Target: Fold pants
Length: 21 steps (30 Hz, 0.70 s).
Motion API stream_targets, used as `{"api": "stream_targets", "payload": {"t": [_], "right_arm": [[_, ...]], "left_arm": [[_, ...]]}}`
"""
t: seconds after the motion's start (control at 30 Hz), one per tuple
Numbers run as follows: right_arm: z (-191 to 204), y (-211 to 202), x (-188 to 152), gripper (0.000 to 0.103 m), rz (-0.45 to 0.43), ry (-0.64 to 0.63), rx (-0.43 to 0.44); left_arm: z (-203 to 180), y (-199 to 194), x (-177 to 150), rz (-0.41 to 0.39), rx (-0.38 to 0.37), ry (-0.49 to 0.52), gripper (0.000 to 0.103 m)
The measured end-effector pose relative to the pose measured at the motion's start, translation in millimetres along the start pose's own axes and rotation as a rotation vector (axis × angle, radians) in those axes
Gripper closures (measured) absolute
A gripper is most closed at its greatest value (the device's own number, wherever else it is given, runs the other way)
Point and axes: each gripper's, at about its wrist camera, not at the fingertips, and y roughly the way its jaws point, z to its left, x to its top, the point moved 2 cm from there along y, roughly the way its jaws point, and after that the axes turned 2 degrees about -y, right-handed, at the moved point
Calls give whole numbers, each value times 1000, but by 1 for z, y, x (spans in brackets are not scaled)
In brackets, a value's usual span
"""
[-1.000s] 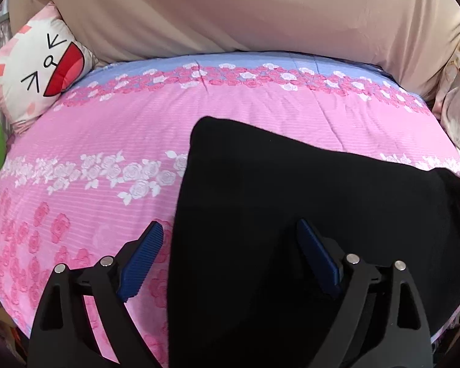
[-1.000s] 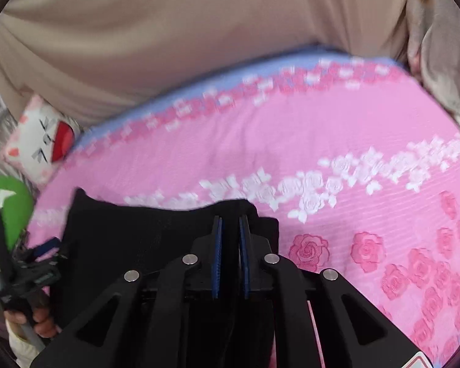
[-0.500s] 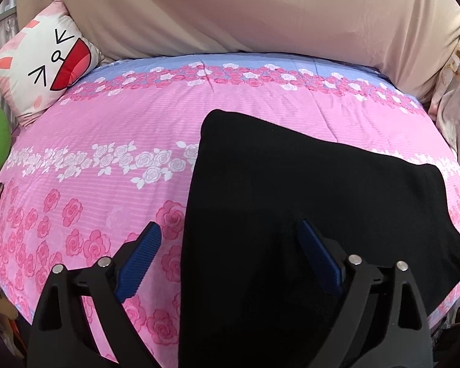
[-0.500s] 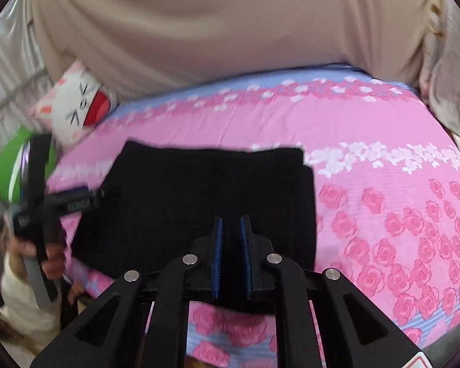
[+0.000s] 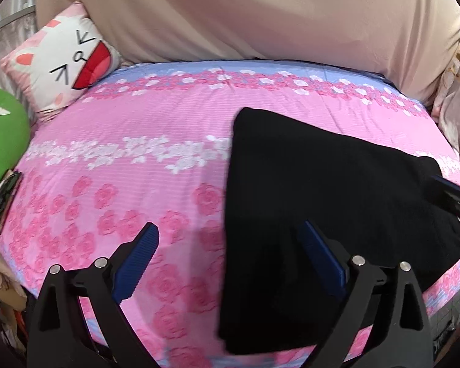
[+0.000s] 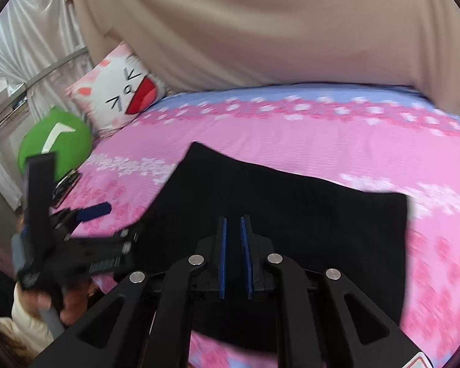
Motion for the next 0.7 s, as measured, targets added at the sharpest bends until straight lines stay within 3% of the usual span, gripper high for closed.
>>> {"api": "stream_targets", "payload": {"t": [0.17,0.27,0.33,0.37,0.4,0.53,0.7], "right_arm": [[-15,75,2,90,148,59,-54],[-21,42,1,89,78,104,-45],[-31,-4,-8,74,-12,129,-59],[-39,-23,-16,60,-39,148,-70],[-50,-41,-27,57,-60,173,-93],[-95,-86,-77,57,-36,293,-197],[-111,-96,-110,56,-41,383,-152]], "left_arm": [[21,-4,-6,4,13,-29,9],[28,-5,-9,12,18,-25,9],[28,-9,-12,3,2,-14,9],[26,-11,-12,0,-4,-9,9],[22,-13,-13,-4,-18,1,9],[-10,-16,-16,-12,-76,57,6],[-56,-5,-19,18,-97,138,6]]}}
